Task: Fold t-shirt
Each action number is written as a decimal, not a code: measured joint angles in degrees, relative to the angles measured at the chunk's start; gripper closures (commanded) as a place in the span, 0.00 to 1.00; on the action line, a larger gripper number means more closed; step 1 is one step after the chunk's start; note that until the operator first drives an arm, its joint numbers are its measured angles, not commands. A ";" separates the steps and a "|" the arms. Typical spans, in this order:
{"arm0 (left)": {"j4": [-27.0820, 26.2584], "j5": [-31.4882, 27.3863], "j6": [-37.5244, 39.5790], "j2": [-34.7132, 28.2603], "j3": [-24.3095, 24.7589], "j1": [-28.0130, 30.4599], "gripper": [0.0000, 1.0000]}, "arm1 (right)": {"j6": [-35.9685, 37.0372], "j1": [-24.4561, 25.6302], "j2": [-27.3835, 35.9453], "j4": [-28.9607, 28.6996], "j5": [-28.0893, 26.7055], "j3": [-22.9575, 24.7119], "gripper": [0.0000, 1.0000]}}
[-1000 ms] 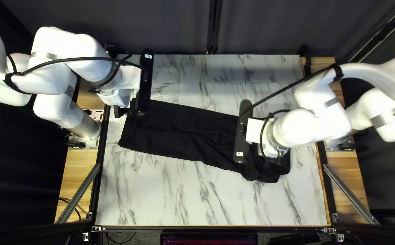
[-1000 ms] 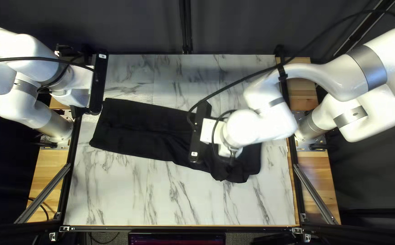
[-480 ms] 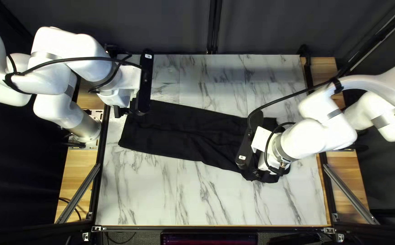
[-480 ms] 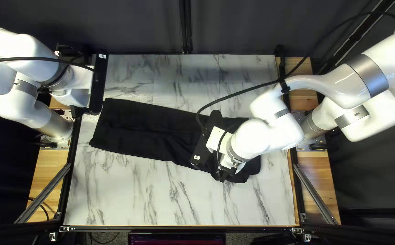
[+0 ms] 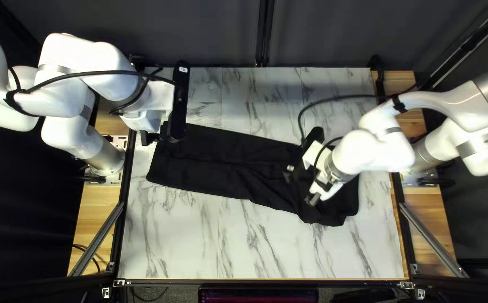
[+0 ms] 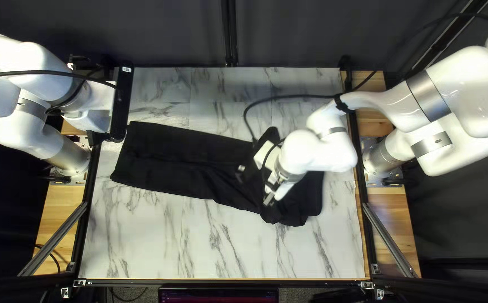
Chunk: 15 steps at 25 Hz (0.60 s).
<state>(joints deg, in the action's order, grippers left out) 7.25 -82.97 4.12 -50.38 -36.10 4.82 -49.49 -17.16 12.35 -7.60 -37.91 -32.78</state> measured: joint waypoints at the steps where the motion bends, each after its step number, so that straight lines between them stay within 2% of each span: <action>1: 0.00 0.00 0.00 0.00 0.00 0.00 0.00 | 1.34 0.17 -0.54 -0.56 0.38 0.08 0.00; 8: 0.00 0.00 0.00 0.00 0.00 0.00 0.00 | 18.91 3.89 -5.23 -9.20 7.99 1.82 0.00; 15: 0.00 0.00 0.00 0.00 0.00 0.00 0.00 | 30.23 6.36 -7.92 -18.02 13.38 4.00 0.00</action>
<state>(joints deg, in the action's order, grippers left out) 7.25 -82.97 4.12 -50.38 -36.10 4.82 -19.26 -10.80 4.43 -25.63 -24.53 -28.78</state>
